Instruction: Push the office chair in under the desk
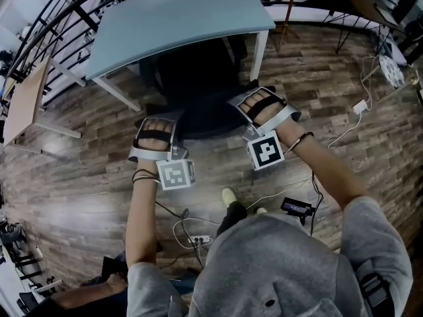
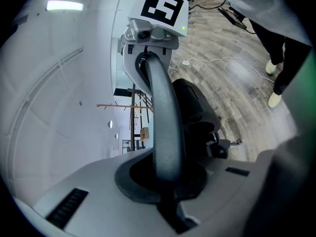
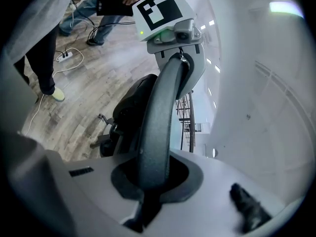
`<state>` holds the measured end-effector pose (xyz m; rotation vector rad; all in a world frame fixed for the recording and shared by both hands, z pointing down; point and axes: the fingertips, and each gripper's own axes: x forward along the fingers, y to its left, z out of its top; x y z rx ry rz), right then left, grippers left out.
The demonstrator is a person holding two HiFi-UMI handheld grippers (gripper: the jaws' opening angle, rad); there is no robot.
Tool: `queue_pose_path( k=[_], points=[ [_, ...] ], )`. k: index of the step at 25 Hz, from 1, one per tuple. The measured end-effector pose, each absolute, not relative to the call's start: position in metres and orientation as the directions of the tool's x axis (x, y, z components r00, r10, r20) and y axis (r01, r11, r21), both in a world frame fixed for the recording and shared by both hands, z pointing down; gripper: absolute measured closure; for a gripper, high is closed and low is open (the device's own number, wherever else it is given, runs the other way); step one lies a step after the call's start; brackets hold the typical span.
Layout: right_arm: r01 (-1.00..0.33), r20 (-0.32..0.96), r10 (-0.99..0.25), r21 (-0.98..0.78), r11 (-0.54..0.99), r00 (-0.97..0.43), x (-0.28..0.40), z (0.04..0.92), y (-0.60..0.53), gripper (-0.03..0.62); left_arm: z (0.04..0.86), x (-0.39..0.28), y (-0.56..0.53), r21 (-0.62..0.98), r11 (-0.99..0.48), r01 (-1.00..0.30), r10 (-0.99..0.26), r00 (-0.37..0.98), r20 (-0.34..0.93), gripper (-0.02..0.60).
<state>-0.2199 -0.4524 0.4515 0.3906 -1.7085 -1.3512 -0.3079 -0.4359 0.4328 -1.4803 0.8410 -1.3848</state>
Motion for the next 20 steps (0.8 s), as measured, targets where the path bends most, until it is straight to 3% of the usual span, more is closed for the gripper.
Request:
queue_pose_path(
  k=[20],
  points=[
    [0.218,0.372,-0.741,0.928,0.301,-0.559,-0.227,0.446,-0.536,0.565,0.438,-0.315,-0.516,-0.917,-0.377,0.129,-0.906,0.152,0.394,0.555]
  ],
)
